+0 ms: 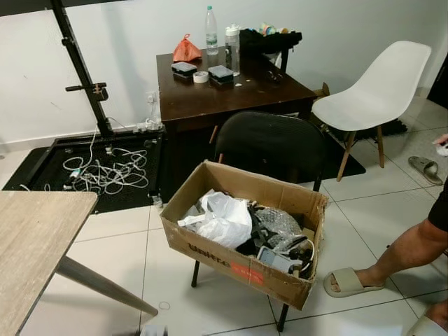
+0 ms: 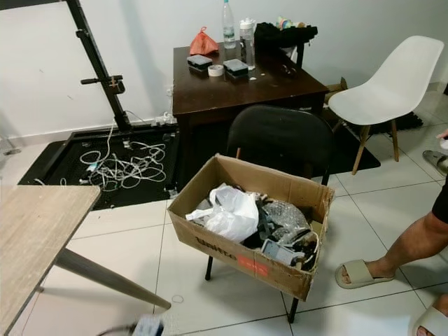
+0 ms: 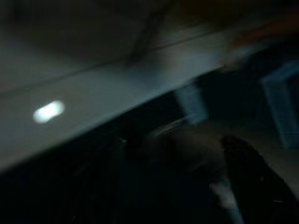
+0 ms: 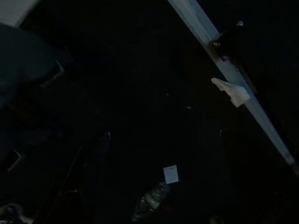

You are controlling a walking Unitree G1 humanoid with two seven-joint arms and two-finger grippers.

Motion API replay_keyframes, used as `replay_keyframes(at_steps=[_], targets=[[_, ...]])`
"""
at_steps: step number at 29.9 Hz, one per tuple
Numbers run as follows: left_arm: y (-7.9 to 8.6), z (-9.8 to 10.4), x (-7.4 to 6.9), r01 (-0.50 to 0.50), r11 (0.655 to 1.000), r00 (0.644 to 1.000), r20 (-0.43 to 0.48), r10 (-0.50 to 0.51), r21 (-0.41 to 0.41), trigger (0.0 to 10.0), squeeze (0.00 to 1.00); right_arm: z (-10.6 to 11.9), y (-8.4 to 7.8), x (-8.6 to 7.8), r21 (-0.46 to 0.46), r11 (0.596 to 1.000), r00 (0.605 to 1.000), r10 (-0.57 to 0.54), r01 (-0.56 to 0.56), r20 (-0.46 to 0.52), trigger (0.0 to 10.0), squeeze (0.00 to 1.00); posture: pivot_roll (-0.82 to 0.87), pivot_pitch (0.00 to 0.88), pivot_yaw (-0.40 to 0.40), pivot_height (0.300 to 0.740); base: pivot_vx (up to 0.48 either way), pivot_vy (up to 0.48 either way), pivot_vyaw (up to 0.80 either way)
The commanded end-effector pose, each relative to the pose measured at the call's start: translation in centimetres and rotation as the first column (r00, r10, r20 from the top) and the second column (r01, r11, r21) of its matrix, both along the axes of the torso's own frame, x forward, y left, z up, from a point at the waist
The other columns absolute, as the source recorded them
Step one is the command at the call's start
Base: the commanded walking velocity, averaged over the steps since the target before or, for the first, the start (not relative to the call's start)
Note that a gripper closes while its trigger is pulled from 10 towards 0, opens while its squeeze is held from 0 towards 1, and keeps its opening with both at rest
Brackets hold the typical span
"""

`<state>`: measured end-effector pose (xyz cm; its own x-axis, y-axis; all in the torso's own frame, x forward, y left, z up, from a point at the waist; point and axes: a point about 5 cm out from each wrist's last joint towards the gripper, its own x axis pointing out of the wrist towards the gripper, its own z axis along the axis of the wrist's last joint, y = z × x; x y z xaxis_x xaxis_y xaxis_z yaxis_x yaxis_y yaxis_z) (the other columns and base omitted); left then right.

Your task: Picking trash to rubbish bin

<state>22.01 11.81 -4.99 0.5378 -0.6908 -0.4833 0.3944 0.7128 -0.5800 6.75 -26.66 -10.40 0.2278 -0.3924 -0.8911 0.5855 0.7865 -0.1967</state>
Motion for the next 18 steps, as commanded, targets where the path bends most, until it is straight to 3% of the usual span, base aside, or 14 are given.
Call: replay_keyframes(at_steps=[1,4,5,8,9,12,15,17,18], targets=[[-0.3,0.0,-0.5,0.022,0.997,1.0,-0.019,-0.024,-0.078,10.0,0.0,-0.2,0.3,-0.4,0.015,1.0,1.0,0.005,-0.005,-0.019,10.0,0.0,-0.26,0.125,0.097,0.74,0.0,0.0,0.0],[-1.2,1.8,0.6,0.128,0.95,0.992,0.032,-0.124,-0.284,10.0,0.0,0.2,-0.4,0.5,0.0,0.999,0.999,0.04,-0.04,-0.003,10.0,0.0,-0.26,0.116,0.097,0.74,0.0,0.0,0.0],[-1.2,1.8,0.6,0.128,0.95,0.992,0.032,-0.124,-0.284,10.0,0.0,0.2,-0.4,0.5,0.0,0.999,0.999,0.04,-0.04,-0.003,10.0,0.0,-0.26,0.116,0.097,0.74,0.0,0.0,0.0],[-2.1,3.8,1.7,0.217,0.86,0.976,0.115,-0.184,-0.461,10.0,0.0,0.4,-0.6,1.4,-0.005,0.995,0.995,0.1,-0.1,0.004,10.0,0.0,-0.26,0.11,0.098,0.74,0.0,0.0,0.0],[-2.1,3.8,1.7,0.217,0.86,0.976,0.115,-0.184,-0.461,10.0,0.0,0.4,-0.6,1.4,-0.005,0.995,0.995,0.1,-0.1,0.004,10.0,0.0,-0.26,0.11,0.098,0.74,0.0,0.0,0.0],[-2.8,6.0,3.5,0.231,0.786,0.968,0.213,-0.129,-0.574,10.0,0.0,0.4,0.0,2.0,0.016,0.984,0.984,0.178,-0.178,0.005,10.0,0.0,-0.26,0.104,0.097,0.74,0.0,0.0,0.0],[-2.9,7.9,5.3,0.208,0.741,0.961,0.277,-0.031,-0.638,10.0,0.0,0.3,0.5,2.4,0.031,0.97,0.971,0.241,-0.241,0.014,10.0,0.0,-0.26,0.104,0.097,0.74,0.0,0.0,0.16],[-2.7,10.6,7.4,0.208,0.693,0.93,0.36,0.079,-0.691,10.0,0.0,0.3,1.2,3.0,0.007,0.926,0.926,0.377,-0.377,-0.018,10.0,0.0,-0.26,0.104,0.097,0.74,0.0,0.0,0.76],[-2.7,10.6,7.4,0.208,0.693,0.93,0.36,0.079,-0.691,10.0,0.0,0.3,1.2,3.0,0.007,0.926,0.926,0.377,-0.377,-0.018,10.0,0.0,-0.26,0.104,0.097,0.74,0.0,0.0,0.76]])
